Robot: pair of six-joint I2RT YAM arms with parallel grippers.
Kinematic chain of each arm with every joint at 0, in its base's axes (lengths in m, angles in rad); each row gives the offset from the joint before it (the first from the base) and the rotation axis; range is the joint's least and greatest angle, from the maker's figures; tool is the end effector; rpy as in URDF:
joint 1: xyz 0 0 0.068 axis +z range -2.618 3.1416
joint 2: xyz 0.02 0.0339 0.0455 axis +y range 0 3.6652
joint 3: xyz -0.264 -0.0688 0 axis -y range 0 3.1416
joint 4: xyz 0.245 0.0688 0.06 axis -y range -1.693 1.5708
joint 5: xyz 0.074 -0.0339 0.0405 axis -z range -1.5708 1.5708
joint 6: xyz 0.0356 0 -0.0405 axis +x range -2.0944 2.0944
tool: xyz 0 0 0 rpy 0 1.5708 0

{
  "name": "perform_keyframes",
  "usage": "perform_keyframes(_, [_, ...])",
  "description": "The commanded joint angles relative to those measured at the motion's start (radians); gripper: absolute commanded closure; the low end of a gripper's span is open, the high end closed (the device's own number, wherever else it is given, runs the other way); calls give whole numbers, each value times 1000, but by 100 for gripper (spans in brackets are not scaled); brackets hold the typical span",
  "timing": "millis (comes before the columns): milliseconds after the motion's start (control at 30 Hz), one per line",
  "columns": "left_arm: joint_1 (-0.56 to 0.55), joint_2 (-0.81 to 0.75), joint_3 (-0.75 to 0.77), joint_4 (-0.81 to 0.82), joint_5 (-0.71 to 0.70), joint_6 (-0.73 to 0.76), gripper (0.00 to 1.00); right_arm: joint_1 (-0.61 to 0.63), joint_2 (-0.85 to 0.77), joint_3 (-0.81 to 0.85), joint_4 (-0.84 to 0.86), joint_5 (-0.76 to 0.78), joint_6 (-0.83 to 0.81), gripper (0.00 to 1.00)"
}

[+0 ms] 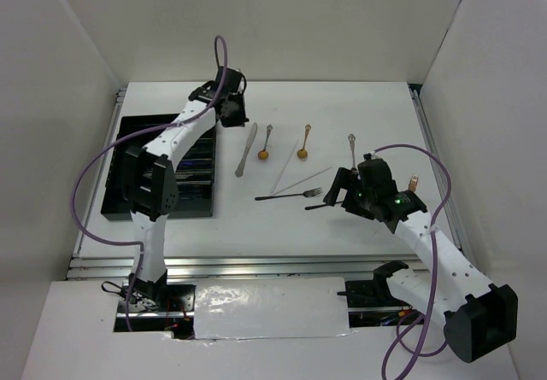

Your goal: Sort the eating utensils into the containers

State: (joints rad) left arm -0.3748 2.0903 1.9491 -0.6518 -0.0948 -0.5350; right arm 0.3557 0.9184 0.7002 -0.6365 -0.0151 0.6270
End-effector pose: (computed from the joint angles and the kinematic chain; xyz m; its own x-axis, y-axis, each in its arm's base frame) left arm 0.4469 -0.1722 0.2896 -0.7247 -0.2603 -0.6380 -0.0777 0.9509 -0.2997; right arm 0.1722 0.0645 0.2461 -0.7824 0.3352 -0.5249 0.1254 0.9104 0.3944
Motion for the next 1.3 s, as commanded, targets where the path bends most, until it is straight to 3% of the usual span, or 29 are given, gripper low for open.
perform_keyframes(0, [-6,26,14,-14,17,-3,98,11,-23,10,26,9,7,0])
perform_keyframes(67, [-18,60,30,-41,-21,13,92,14,-27,5,23,12,7,0])
perform_keyframes(267, [-45,146,45,-83,-97,53,53,12,-32,-4,21,12,10,0])
perform_keyframes(367, [-55,180,50,-80,-89,67,39,15,-26,-2,23,10,10,0])
perform_keyframes(500, [-65,224,77,-94,-103,81,32,14,-27,-1,18,14,10,0])
perform_keyframes(933, [-65,335,125,-134,-180,98,44,20,-18,-4,26,14,16,0])
perform_keyframes(1033, [-67,347,122,-134,-163,96,53,20,-15,-2,23,14,19,0])
perform_keyframes(1167, [-59,355,117,-126,-126,98,73,22,-21,-2,21,12,19,0])
perform_keyframes(1267, [-56,352,116,-123,-121,96,76,22,-23,-4,18,14,22,0])
